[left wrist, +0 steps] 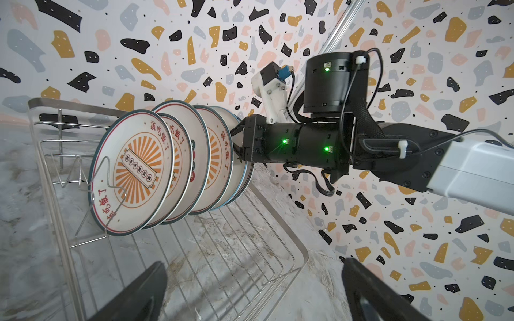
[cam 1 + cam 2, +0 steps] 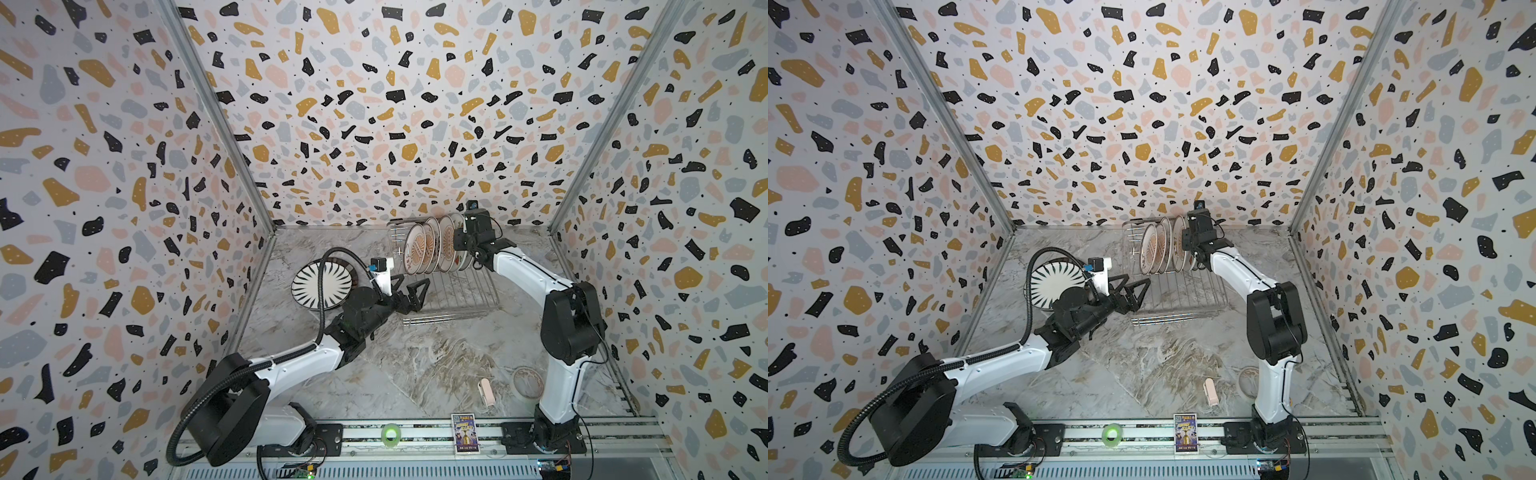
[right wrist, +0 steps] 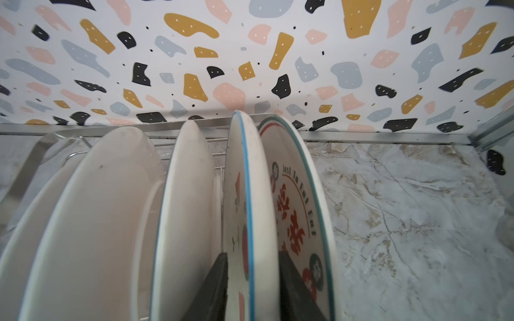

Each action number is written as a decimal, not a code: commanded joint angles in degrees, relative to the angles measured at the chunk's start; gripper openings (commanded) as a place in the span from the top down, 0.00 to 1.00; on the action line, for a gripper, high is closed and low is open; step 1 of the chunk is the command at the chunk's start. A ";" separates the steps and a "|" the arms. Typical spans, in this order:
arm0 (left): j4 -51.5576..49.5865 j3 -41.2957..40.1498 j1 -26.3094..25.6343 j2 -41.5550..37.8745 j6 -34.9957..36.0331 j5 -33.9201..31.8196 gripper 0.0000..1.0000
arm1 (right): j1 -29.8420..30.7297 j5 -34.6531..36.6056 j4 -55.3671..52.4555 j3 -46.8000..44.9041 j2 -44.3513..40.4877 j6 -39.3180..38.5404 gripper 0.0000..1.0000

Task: Unload the plates from the dish rack
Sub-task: Pick up the plate from the dish rack.

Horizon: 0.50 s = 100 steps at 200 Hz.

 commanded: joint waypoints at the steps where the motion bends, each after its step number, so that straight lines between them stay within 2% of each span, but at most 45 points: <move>1: 2.39 1.50 -0.42 -0.80 0.45 -1.24 0.00 | 1.61 8.36 -5.39 4.33 1.93 -0.16 0.68; 38: 1.34 0.71 -0.42 -1.87 1.11 -3.32 0.00 | 1.35 4.41 -4.74 5.45 3.89 0.67 0.68; 100: 0.98 -0.63 -0.42 -3.50 1.12 -5.71 0.00 | 0.24 3.22 -1.48 2.35 4.01 2.10 0.69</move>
